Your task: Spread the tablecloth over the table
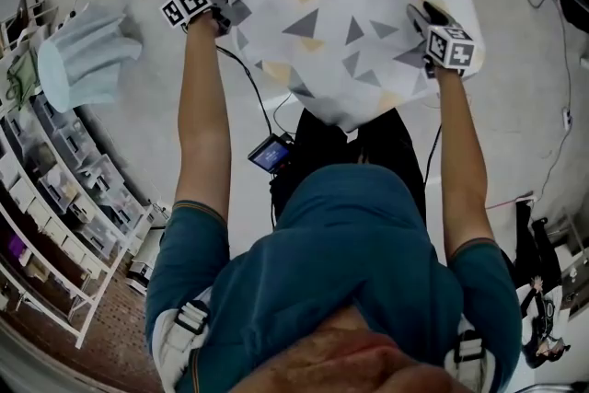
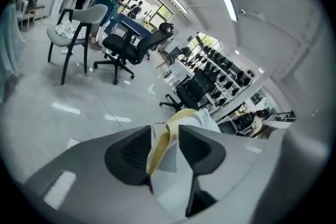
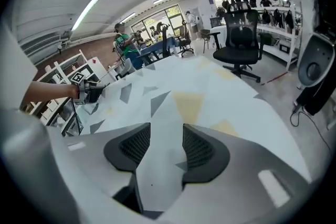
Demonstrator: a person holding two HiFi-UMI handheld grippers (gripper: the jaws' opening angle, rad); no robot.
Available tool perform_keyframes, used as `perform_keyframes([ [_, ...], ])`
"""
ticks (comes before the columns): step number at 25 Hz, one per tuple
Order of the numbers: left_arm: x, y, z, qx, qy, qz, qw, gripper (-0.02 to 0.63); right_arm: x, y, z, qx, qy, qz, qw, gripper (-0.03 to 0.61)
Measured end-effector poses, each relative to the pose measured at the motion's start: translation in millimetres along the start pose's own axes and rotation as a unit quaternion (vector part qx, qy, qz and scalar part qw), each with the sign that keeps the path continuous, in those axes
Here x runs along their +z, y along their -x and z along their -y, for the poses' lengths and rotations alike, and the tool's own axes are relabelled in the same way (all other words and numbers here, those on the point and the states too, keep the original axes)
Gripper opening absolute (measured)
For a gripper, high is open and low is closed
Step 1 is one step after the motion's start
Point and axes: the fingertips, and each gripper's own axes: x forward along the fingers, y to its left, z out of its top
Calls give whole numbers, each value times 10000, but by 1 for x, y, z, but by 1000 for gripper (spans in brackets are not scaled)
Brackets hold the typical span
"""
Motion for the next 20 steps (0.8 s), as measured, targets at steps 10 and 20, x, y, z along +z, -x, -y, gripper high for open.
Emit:
perform_keyframes([
  [10,0,28,75,-1645,-539,-5,9849,61,-12,-14,-3,-254,427,-524,9974,178],
  [20,-114,34,160,-2345,-1166,-741,9623,55,-12,-15,0,-611,477,-501,9957,147],
])
